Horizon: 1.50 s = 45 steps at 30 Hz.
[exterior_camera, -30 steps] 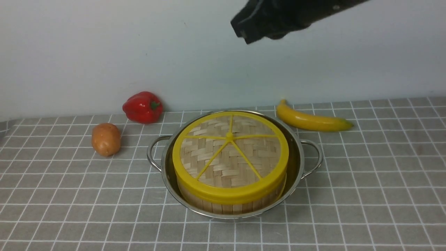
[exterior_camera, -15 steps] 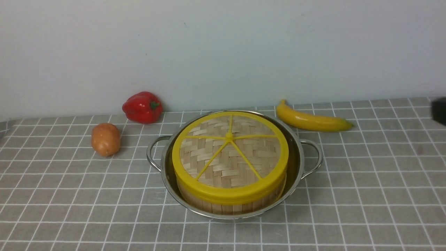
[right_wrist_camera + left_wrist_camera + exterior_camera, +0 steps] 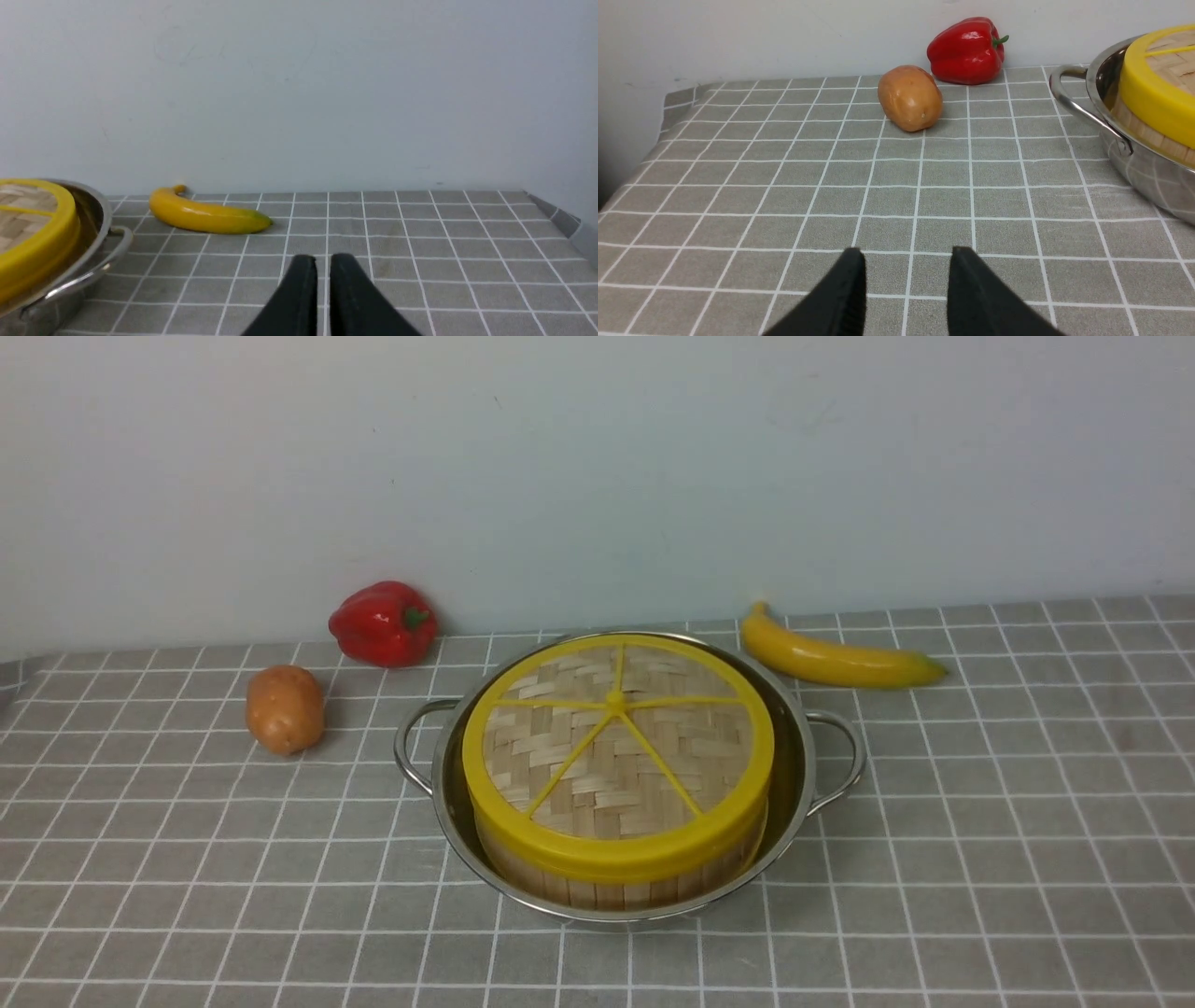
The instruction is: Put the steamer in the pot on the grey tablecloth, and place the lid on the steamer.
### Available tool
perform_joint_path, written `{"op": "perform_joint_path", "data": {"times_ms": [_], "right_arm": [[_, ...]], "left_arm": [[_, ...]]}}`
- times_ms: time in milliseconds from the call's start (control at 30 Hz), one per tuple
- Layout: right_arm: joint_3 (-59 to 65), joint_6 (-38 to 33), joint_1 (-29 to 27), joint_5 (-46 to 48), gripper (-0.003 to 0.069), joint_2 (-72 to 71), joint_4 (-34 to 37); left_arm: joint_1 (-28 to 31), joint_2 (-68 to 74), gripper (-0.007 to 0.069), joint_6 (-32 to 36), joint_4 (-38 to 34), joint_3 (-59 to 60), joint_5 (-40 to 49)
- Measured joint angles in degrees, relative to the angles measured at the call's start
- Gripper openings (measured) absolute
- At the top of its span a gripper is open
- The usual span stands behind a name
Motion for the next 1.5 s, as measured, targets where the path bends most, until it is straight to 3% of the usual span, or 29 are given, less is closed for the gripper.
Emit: {"op": "perform_joint_path", "data": {"times_ms": [367,1500], "right_arm": [[2.63,0.0,0.0,5.33,0.0104,-2.9,-3.47],[2.63,1.71,-0.01,5.38,0.0187,-2.9,-3.31]], "left_arm": [[0.0,0.0,0.0243,0.0,0.0,0.0,0.0],[0.0,0.0,0.0243,0.0,0.0,0.0,0.0]]}}
